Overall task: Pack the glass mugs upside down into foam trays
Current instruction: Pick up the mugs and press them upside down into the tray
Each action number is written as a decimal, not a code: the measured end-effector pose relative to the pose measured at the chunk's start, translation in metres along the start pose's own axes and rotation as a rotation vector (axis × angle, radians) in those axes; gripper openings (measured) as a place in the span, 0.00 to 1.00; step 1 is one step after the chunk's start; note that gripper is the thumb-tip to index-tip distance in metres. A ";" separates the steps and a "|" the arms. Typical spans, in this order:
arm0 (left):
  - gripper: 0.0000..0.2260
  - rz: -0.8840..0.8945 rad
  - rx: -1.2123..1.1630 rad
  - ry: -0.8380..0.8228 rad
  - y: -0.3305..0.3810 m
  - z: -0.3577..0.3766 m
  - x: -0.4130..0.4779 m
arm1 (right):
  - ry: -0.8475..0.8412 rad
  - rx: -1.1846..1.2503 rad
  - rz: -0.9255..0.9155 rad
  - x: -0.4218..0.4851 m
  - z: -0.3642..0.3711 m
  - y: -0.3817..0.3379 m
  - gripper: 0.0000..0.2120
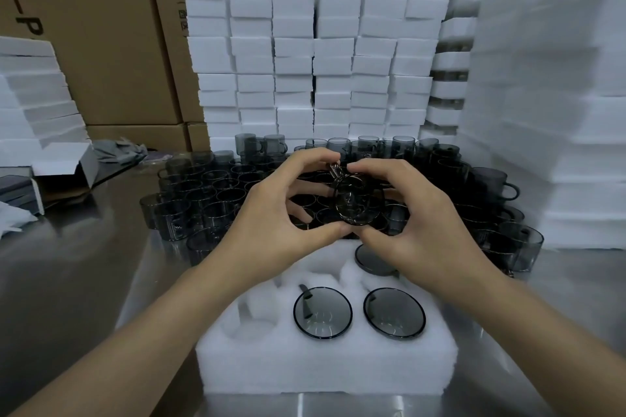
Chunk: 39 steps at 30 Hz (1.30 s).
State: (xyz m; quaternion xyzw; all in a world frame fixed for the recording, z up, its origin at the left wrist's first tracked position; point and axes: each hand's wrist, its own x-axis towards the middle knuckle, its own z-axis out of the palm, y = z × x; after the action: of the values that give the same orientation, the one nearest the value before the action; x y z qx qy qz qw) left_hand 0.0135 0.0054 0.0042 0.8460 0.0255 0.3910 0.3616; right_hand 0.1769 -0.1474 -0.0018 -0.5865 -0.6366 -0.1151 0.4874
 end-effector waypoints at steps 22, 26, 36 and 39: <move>0.28 0.126 -0.045 0.064 -0.004 0.011 -0.008 | 0.104 0.653 0.490 0.011 -0.010 -0.010 0.21; 0.25 0.150 0.000 0.088 -0.003 0.011 -0.009 | -0.016 1.027 0.804 0.015 -0.012 -0.014 0.24; 0.16 0.254 0.090 0.209 0.003 0.008 -0.013 | -0.152 1.199 0.994 0.013 -0.009 -0.019 0.28; 0.15 0.259 0.091 0.222 0.005 0.008 -0.012 | -0.162 1.190 0.955 0.013 -0.010 -0.018 0.27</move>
State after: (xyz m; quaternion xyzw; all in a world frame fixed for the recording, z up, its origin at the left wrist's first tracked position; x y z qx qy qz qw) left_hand 0.0093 -0.0075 -0.0042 0.8094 -0.0263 0.5236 0.2646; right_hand 0.1682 -0.1516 0.0207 -0.4432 -0.3023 0.5136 0.6696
